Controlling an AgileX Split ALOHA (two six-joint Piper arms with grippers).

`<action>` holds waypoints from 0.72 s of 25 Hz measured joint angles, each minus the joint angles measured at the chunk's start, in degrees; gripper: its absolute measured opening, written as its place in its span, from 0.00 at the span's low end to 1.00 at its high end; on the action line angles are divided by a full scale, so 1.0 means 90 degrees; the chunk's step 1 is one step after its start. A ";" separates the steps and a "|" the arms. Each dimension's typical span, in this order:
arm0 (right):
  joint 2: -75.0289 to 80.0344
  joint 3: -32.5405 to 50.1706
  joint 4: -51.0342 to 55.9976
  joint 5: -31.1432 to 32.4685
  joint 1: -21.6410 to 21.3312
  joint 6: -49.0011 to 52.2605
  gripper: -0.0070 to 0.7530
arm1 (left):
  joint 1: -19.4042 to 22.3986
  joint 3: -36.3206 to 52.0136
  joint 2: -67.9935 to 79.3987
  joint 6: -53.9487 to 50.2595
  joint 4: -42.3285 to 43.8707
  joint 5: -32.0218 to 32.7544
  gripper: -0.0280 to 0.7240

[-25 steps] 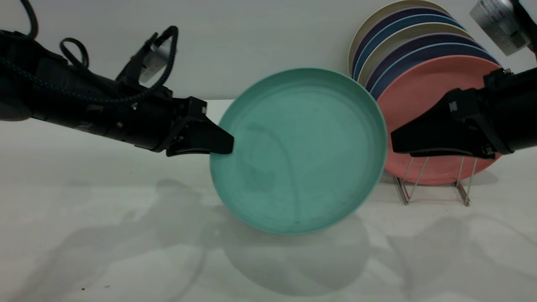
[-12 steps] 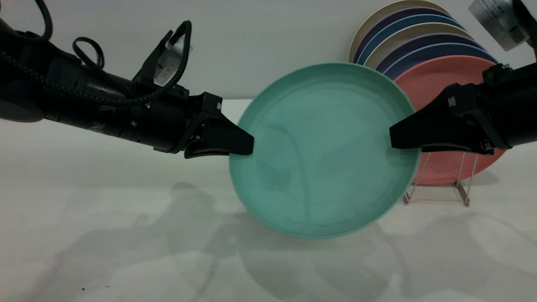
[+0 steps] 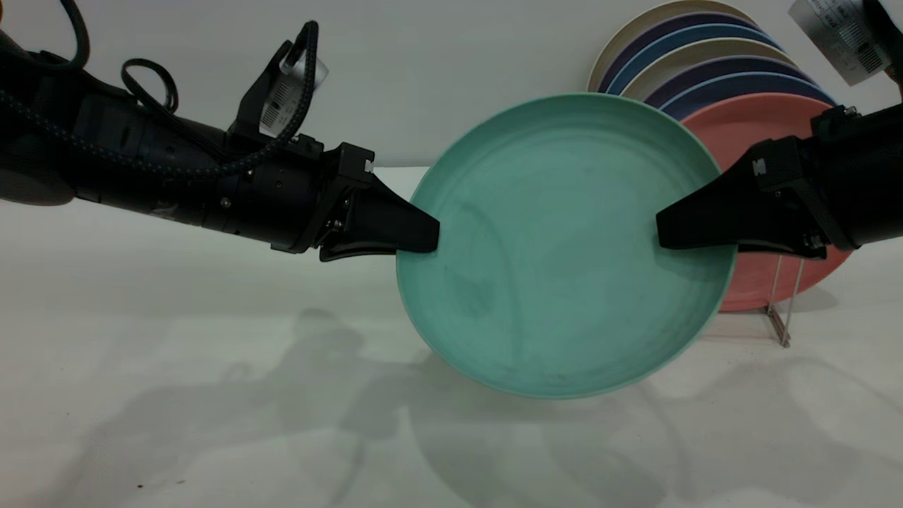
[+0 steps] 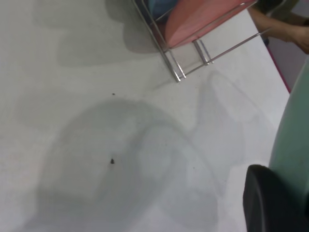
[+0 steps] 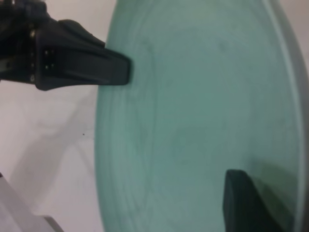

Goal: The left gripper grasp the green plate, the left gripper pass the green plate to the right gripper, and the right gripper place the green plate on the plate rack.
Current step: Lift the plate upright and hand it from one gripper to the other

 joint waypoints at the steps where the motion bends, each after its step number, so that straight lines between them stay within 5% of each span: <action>1: 0.0000 0.0000 0.0000 0.0000 0.0000 0.0000 0.30 | 0.0000 0.0000 0.0000 -0.0006 0.0000 0.0020 0.07; 12: 0.0000 0.0000 0.0000 0.0032 -0.0005 0.0311 0.12 | 0.0022 0.0000 0.0000 0.0519 -0.0038 0.0675 0.10; 18: 0.0000 0.0000 0.0000 0.0047 -0.0012 0.0317 0.12 | 0.0079 0.0000 0.0019 0.0743 -0.0053 0.0879 0.12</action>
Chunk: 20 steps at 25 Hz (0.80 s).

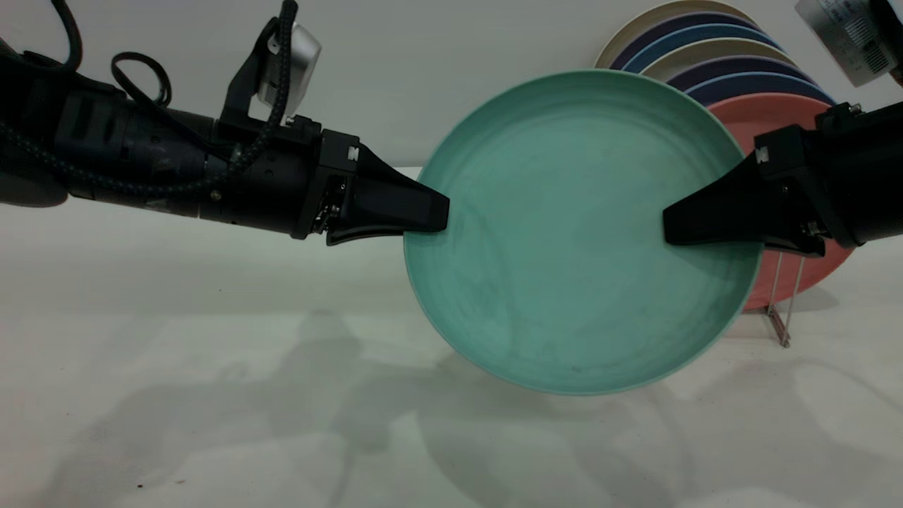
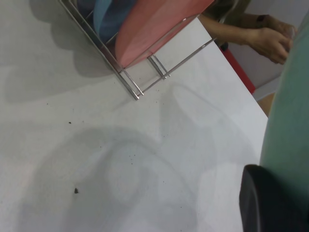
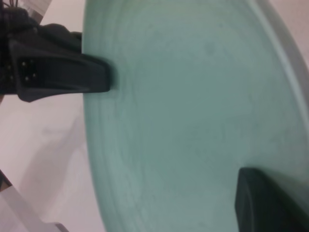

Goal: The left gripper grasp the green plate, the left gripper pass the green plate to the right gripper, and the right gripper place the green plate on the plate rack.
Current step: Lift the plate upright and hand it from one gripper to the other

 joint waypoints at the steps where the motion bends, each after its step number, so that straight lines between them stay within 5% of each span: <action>1: 0.0000 0.0000 0.0000 0.0000 0.0000 0.0000 0.12 | 0.0000 0.0000 0.0000 0.0013 0.0000 0.0000 0.12; 7: 0.0000 0.0000 0.0019 -0.0062 0.0000 0.0000 0.12 | 0.0000 0.0000 0.0000 0.0019 0.0012 0.0163 0.23; 16: 0.0000 0.0000 -0.0036 -0.0160 0.0006 -0.0006 0.12 | -0.0013 0.0000 0.0000 -0.0079 0.0406 0.0485 0.78; 20: 0.0000 0.0000 -0.0124 -0.0191 0.0006 -0.0076 0.12 | -0.0019 -0.0028 0.0000 -0.0146 0.0816 0.0501 0.89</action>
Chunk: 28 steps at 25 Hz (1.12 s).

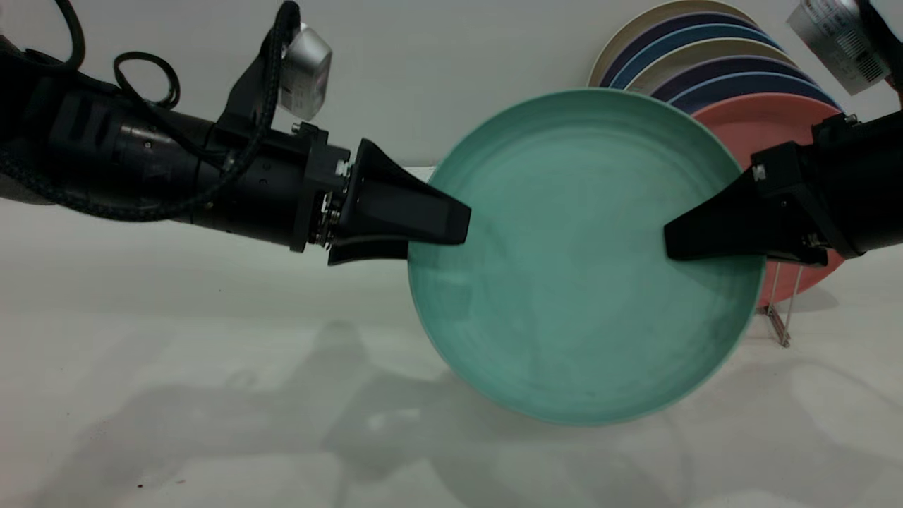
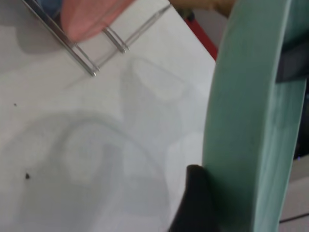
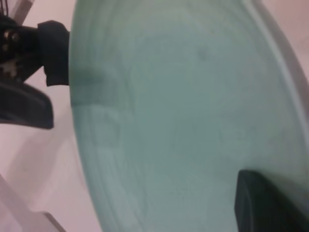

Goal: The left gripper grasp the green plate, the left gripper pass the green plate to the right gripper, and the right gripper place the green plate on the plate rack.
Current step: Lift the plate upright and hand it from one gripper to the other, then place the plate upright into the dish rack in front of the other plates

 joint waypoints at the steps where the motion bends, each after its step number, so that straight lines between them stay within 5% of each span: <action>1: 0.0000 0.0000 -0.0017 0.0000 0.0000 -0.0013 0.12 | 0.0000 -0.0006 0.0000 -0.0035 0.0068 0.0000 0.89; 15: 0.0002 0.0000 0.0091 0.0239 0.0000 0.0007 0.12 | 0.0029 -0.0018 -0.0023 -0.0634 0.1489 -0.1026 0.86; 23: 0.0007 0.0000 0.0098 0.0128 0.0000 0.0047 0.12 | 0.1154 -0.0732 -0.0092 -0.2171 0.3715 -0.0602 0.82; 28: 0.0007 -0.0060 -0.0245 -0.0315 0.0000 0.0002 0.12 | 0.1611 -0.1497 -0.0092 -0.4144 0.5297 -0.0328 0.81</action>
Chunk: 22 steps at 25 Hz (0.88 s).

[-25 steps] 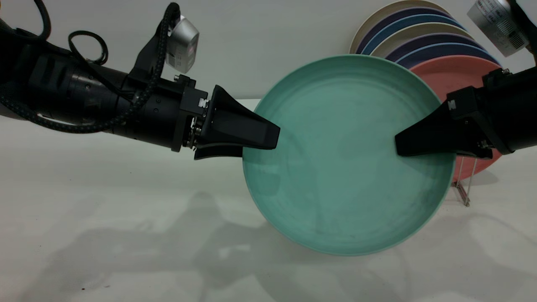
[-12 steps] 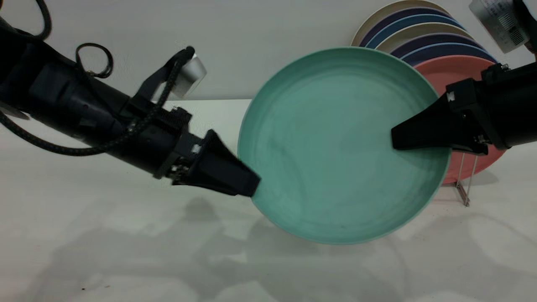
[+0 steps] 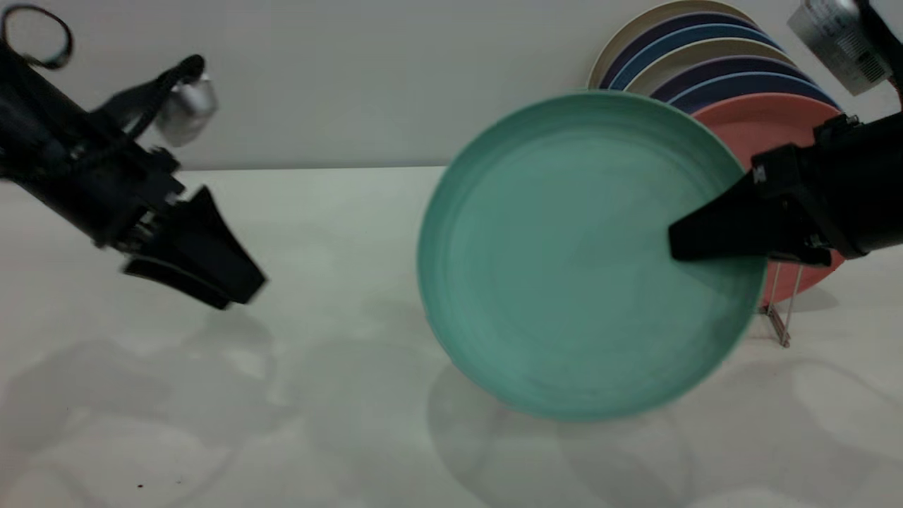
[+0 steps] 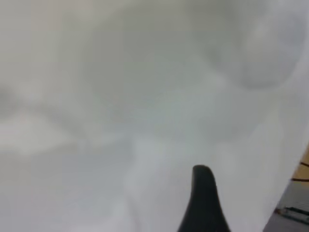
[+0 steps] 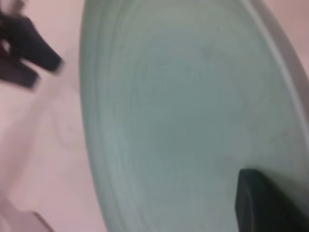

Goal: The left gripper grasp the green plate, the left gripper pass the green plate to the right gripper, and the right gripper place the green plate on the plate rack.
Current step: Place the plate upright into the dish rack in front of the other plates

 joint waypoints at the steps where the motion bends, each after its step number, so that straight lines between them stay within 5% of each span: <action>1: 0.0000 -0.0062 -0.0215 -0.0153 0.0000 -0.0006 0.12 | 0.0048 -0.0124 0.0000 -0.0524 0.0319 -0.0058 0.81; 8: -0.0833 -0.0528 -0.2808 -0.0833 0.0000 0.0460 0.12 | 0.0129 -0.0814 0.0000 -0.3166 0.2004 -0.0193 0.81; 22: -0.1901 -0.2487 -0.8204 0.0045 0.0000 0.2484 0.12 | 0.0129 -0.0871 0.0000 -0.3356 0.2225 -0.0254 0.81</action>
